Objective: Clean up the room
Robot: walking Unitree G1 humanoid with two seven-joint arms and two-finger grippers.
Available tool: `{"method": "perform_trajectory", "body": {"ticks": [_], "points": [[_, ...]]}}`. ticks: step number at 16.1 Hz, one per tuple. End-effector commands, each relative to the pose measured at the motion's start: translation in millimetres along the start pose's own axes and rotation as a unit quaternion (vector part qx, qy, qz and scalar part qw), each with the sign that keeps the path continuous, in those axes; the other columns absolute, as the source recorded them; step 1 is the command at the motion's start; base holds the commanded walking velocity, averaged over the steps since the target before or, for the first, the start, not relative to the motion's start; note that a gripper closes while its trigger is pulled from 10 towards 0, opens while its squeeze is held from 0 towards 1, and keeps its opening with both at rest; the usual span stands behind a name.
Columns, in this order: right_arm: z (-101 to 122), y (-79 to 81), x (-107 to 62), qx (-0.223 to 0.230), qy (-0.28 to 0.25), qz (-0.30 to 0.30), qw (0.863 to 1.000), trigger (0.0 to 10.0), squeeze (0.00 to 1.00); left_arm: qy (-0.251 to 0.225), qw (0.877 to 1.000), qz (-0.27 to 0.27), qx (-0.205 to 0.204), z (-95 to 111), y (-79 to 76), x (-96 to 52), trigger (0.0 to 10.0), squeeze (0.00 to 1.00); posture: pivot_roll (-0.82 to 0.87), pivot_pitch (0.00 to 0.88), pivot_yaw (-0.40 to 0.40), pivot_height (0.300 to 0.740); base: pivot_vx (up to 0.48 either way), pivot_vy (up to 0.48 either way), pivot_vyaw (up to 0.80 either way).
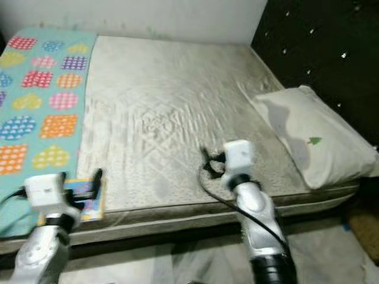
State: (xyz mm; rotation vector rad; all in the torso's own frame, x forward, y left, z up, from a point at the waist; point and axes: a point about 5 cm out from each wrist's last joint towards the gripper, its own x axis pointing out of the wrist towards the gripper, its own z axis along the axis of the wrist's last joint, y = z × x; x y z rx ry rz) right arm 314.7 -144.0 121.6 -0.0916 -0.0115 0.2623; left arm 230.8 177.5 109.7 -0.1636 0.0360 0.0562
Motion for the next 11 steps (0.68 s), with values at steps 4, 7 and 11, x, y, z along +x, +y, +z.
{"method": "perform_trajectory", "body": {"ticks": [4,7,11], "points": [[-3.1,-8.3,-3.3,-0.003,0.006,-0.008,1.000,10.0,0.00,-0.003,1.000,-0.018,0.000,-1.2,-10.1,-0.6,10.0,0.00,-0.01,0.103,-0.113,0.740,0.000,0.199,0.00],[-1.9,-8.2,-2.1,-0.004,0.004,-0.006,1.000,10.0,0.00,-0.014,0.999,-0.035,-0.005,1.8,-13.2,-1.6,10.0,0.00,-0.01,0.106,-0.113,0.740,0.000,0.000,0.00],[-3.5,-7.8,-2.7,-0.006,0.006,-0.005,1.000,10.0,0.00,-0.013,0.999,-0.038,-0.006,1.2,-13.6,-1.4,10.0,0.00,-0.01,0.106,-0.113,0.740,0.219,0.000,0.00]]}}
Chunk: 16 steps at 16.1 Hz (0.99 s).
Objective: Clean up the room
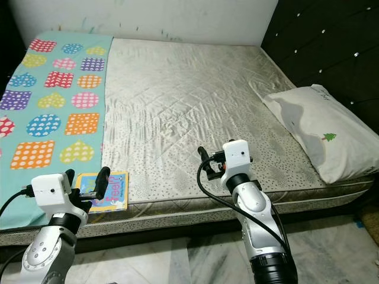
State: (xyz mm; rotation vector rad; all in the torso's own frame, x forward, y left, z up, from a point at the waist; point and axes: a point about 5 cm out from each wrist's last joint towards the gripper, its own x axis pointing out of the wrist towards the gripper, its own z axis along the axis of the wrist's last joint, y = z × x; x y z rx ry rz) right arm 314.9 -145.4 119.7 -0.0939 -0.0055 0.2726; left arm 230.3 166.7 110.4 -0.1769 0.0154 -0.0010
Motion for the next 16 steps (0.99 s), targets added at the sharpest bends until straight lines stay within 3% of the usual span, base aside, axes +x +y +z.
{"method": "perform_trajectory", "body": {"ticks": [1,13,16], "points": [[-1.8,-6.2,-2.8,-0.004,0.003,-0.010,1.000,10.0,0.00,-0.005,1.000,-0.009,0.000,2.1,-2.8,-0.1,10.0,0.00,-0.01,0.106,-0.113,0.740,0.368,0.000,0.00],[-2.2,-7.2,-3.2,-0.002,0.000,-0.020,1.000,10.0,0.00,-0.004,1.000,-0.009,0.000,3.4,-1.3,-0.1,10.0,0.00,-0.01,0.121,-0.106,0.740,0.393,0.000,0.00],[-3.7,-10.2,-3.4,0.000,0.001,-0.029,1.000,10.0,0.00,0.008,1.000,-0.003,0.000,-0.3,-0.2,1.1,10.0,0.00,-0.01,0.117,-0.105,0.740,0.000,0.000,0.00]]}}
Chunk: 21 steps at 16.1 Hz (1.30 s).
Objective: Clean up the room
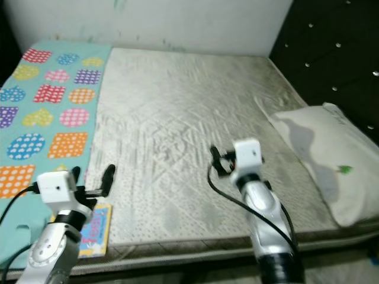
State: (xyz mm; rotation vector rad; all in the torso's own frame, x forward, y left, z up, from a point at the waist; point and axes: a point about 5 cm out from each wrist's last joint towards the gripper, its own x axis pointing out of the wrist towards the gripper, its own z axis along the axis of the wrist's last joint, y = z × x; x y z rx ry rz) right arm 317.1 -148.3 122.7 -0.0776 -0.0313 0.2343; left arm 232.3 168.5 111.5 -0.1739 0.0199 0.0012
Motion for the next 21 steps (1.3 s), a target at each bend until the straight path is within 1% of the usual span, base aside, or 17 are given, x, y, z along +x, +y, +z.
{"method": "perform_trajectory", "body": {"ticks": [1,4,6,7,8,9,10,11,12,14,15,16,18,19,21], "points": [[-5,-8.7,-4.1,0.000,0.008,-0.017,1.000,10.0,0.00,0.011,1.000,0.008,0.001,-3,0.6,-1.0,10.0,0.00,0.00,0.111,-0.096,0.740,0.000,0.000,0.00],[-4,-11.2,-2.5,0.014,-0.002,-0.044,0.999,10.0,0.00,0.013,1.000,0.005,0.015,-5,3.7,0.7,10.0,0.00,-0.01,0.088,-0.051,0.740,0.000,0.000,0.00],[-4,-9.3,-2.8,0.018,-0.007,-0.051,0.999,10.0,0.00,0.012,0.997,-0.034,0.062,-1,0.5,7.0,10.0,0.00,-0.01,0.081,-0.039,0.740,0.000,0.000,0.00],[-4,-9.0,-3.0,0.017,-0.007,-0.051,0.999,10.0,0.00,0.020,0.994,-0.063,0.089,-1,-1.0,5.3,10.0,0.00,-0.02,0.080,-0.041,0.740,0.000,0.000,0.00],[-4,-9.8,-2.4,0.016,-0.008,-0.051,0.999,10.0,0.00,0.030,0.991,-0.079,0.100,-3,0.0,3.5,10.0,0.00,-0.03,0.079,-0.049,0.740,0.000,0.000,0.00],[-3,-13.1,-1.4,0.012,-0.008,-0.051,0.999,10.0,0.00,0.049,0.985,-0.112,0.123,-8,2.0,-2.2,10.0,0.00,-0.03,0.080,-0.064,0.740,0.000,0.000,0.00],[-2,-14.3,-0.5,0.010,-0.009,-0.051,0.999,10.0,0.00,0.049,0.981,-0.127,0.138,-9,0.9,-2.9,10.0,0.00,-0.03,0.080,-0.067,0.740,0.000,0.000,0.00],[-2,-14.5,-0.3,0.009,-0.009,-0.050,0.999,10.0,0.00,0.046,0.979,-0.137,0.143,-9,-2.1,-1.3,10.0,0.00,-0.04,0.079,-0.067,0.740,0.000,0.000,0.00],[-1,-14.3,-0.3,0.008,-0.012,-0.051,0.999,10.0,0.00,0.024,0.978,-0.146,0.148,-6,-8.1,4.8,10.0,0.00,-0.04,0.078,-0.067,0.740,0.000,0.000,0.00],[1,-14.4,-0.8,0.009,-0.017,-0.056,0.998,10.0,0.00,0.016,0.982,-0.129,0.133,-4,-14.3,9.9,10.0,0.00,-0.05,0.077,-0.068,0.740,0.000,0.000,0.00],[2,-13.7,-0.7,0.009,-0.018,-0.056,0.998,10.0,0.00,0.006,0.985,-0.118,0.129,-2,-16.3,10.1,10.0,0.00,-0.05,0.079,-0.075,0.740,0.000,0.000,0.00],[2,-12.4,-0.1,0.009,-0.016,-0.052,0.998,10.0,0.00,0.001,0.988,-0.094,0.125,-2,-12.1,9.3,10.0,0.00,-0.05,0.082,-0.087,0.740,0.000,0.000,0.00],[1,-9.2,3.1,0.007,-0.013,-0.040,0.999,10.0,0.00,0.001,0.995,-0.022,0.101,-2,2.8,6.7,10.0,0.00,-0.03,0.085,-0.111,0.740,0.000,0.000,0.00],[1,-7.9,4.8,0.007,-0.013,-0.037,0.999,10.0,0.00,0.001,0.995,-0.012,0.096,-4,5.0,5.4,10.0,0.00,-0.03,0.084,-0.115,0.740,0.000,0.000,0.00],[1,-6.2,7.5,0.012,-0.018,-0.044,0.999,10.0,0.00,0.001,0.993,-0.031,0.113,-6,1.1,6.9,10.0,0.00,-0.02,0.060,-0.089,0.740,0.000,0.000,0.00]]}}
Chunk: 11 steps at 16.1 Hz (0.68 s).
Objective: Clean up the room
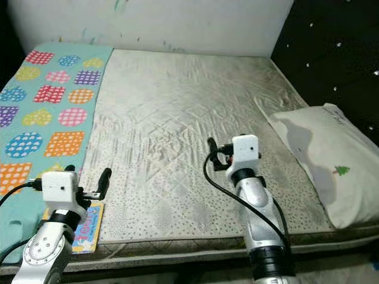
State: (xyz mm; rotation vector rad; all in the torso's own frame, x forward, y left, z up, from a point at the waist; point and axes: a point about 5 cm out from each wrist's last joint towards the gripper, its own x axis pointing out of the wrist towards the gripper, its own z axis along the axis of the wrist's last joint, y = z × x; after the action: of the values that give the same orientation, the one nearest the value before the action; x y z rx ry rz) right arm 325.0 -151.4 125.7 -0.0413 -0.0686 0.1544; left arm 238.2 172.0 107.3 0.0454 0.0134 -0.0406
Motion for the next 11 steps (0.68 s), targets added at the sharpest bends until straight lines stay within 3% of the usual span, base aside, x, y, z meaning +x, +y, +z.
{"method": "perform_trajectory", "body": {"ticks": [1,5,8,11], "points": [[0,-0.7,0.8,0.000,-0.005,-0.012,1.000,10.0,0.00,0.002,1.000,-0.021,0.010,-3,-5.3,3.6,10.0,0.00,-0.02,0.050,-0.065,0.740,0.000,0.000,0.00],[-2,-8.3,-4.3,0.012,-0.020,-0.065,0.998,10.0,0.00,-0.004,0.998,-0.052,0.019,1,-7.9,23.5,10.0,0.00,-0.06,0.010,0.042,0.740,0.000,0.000,0.00],[-2,-11.7,-6.9,0.010,-0.023,-0.072,0.997,10.0,0.00,-0.010,0.999,-0.046,0.016,3,-6.5,30.0,10.0,0.00,-0.08,0.005,0.053,0.740,0.000,0.000,0.00],[1,-14.1,-7.0,0.005,-0.026,-0.069,0.997,10.0,0.00,-0.019,1.000,-0.008,-0.016,8,3.6,28.9,10.0,0.00,-0.07,0.028,0.016,0.740,0.000,0.000,0.00]]}}
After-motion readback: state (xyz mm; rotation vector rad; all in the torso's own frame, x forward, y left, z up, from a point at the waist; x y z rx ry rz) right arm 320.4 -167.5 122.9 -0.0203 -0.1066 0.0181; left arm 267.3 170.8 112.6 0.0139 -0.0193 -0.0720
